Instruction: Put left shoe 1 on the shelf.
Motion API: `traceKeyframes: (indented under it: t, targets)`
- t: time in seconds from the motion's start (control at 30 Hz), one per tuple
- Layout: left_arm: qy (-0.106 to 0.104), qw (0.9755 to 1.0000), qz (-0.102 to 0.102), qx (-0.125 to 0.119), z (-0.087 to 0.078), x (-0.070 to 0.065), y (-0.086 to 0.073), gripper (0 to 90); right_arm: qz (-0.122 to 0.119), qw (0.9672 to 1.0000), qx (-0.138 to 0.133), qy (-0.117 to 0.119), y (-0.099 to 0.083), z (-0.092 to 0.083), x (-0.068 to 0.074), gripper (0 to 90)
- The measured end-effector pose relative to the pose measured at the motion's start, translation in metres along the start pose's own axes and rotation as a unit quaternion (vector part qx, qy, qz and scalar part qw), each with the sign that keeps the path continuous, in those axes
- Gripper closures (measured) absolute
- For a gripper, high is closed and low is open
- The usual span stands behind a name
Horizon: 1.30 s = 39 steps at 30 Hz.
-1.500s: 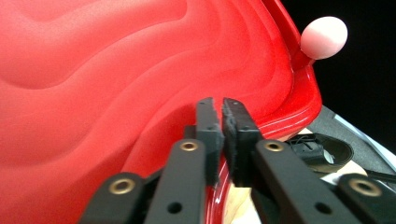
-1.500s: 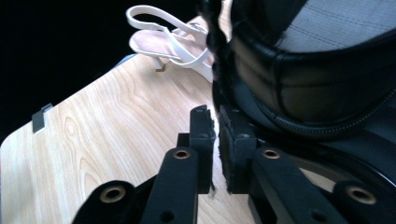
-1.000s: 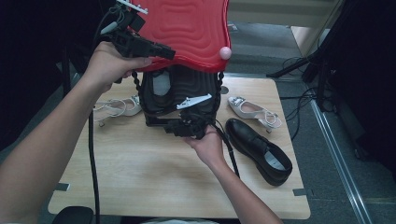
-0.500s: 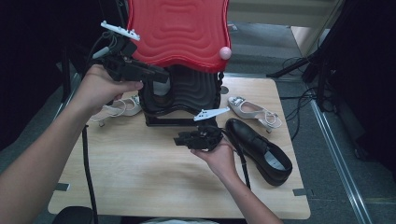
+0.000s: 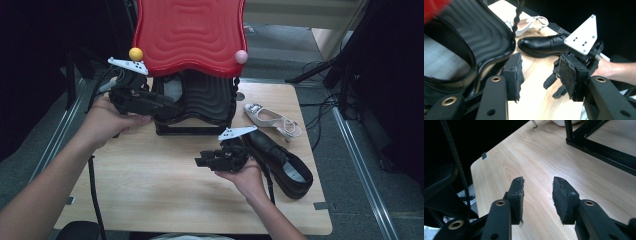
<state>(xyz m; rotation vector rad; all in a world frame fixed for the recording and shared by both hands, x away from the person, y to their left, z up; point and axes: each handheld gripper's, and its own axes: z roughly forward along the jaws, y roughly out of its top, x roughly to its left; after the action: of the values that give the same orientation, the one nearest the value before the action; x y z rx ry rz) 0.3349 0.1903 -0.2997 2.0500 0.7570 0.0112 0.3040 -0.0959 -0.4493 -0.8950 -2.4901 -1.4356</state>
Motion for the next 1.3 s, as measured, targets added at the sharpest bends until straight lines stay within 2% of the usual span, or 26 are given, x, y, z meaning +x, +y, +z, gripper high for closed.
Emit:
traceKeyframes:
  t: [0.03,0.07,0.13,0.2,0.27,0.4,0.5,0.63,0.67,0.77,0.83,0.97,1.03,1.17,1.2,1.3]
  targets:
    - [-0.003,1.0,-0.003,0.002,0.002,0.0,-0.004,52.8,-0.005,1.0,-0.004,0.003,-0.002,-0.002,0.0,63.5]
    - [-0.004,1.0,-0.006,0.005,0.006,0.001,-0.011,51.5,-0.011,0.9998,-0.019,-0.002,-0.005,-0.01,0.001,64.7]
    - [-0.007,0.9999,-0.009,0.006,0.01,0.002,-0.019,50.3,-0.019,0.9995,-0.021,-0.013,-0.006,-0.016,0.002,64.6]
    - [-0.014,0.9998,-0.014,0.003,0.014,0.005,-0.027,48.1,-0.01,0.9996,-0.013,-0.023,-0.007,-0.021,0.002,59.4]
    - [-0.017,0.9997,-0.018,0.008,0.019,0.007,-0.033,44.1,0.001,0.9998,-0.002,-0.019,-0.009,-0.026,-0.001,59.7]
    - [-0.011,0.9996,-0.013,0.021,0.03,0.009,-0.049,42.0,-0.032,0.999,-0.005,-0.032,-0.016,-0.036,-0.005,57.9]
    - [-0.014,0.9995,-0.016,0.024,0.038,0.011,-0.061,41.0,-0.04,0.9985,-0.01,-0.037,-0.021,-0.044,-0.007,57.4]
    - [-0.014,0.9995,-0.015,0.023,0.044,0.011,-0.07,40.7,-0.033,0.9986,-0.013,-0.038,-0.025,-0.052,-0.009,56.8]
    - [-0.014,0.9997,-0.01,0.018,0.047,0.01,-0.075,40.9,-0.029,0.9989,0.003,-0.038,-0.027,-0.056,-0.01,56.0]
    - [-0.012,0.9997,-0.006,0.018,0.049,0.01,-0.079,41.5,-0.038,0.9984,0.007,-0.042,-0.03,-0.058,-0.01,55.6]
    - [-0.013,0.9997,-0.012,0.014,0.054,0.009,-0.087,42.3,-0.038,0.9975,0.015,-0.057,-0.035,-0.062,-0.01,55.8]
    - [-0.015,0.9995,-0.017,0.02,0.06,0.009,-0.096,43.1,-0.026,0.9973,0.015,-0.067,-0.041,-0.069,-0.012,57.6]
    - [-0.018,0.9993,-0.019,0.029,0.067,0.009,-0.104,44.0,-0.02,0.9964,0.014,-0.082,-0.048,-0.075,-0.016,59.6]
    - [-0.021,0.9991,-0.02,0.032,0.071,0.009,-0.111,46.6,-0.008,0.9966,0.005,-0.082,-0.055,-0.083,-0.021,61.0]
    - [-0.015,0.9991,-0.018,0.035,0.073,0.009,-0.114,47.5,-0.01,0.9964,0.003,-0.084,-0.056,-0.085,-0.022,60.8]
    - [-0.025,0.999,-0.025,0.027,0.073,0.009,-0.12,54.6,-0.011,0.9958,-0.006,-0.091,-0.061,-0.091,-0.024,60.6]
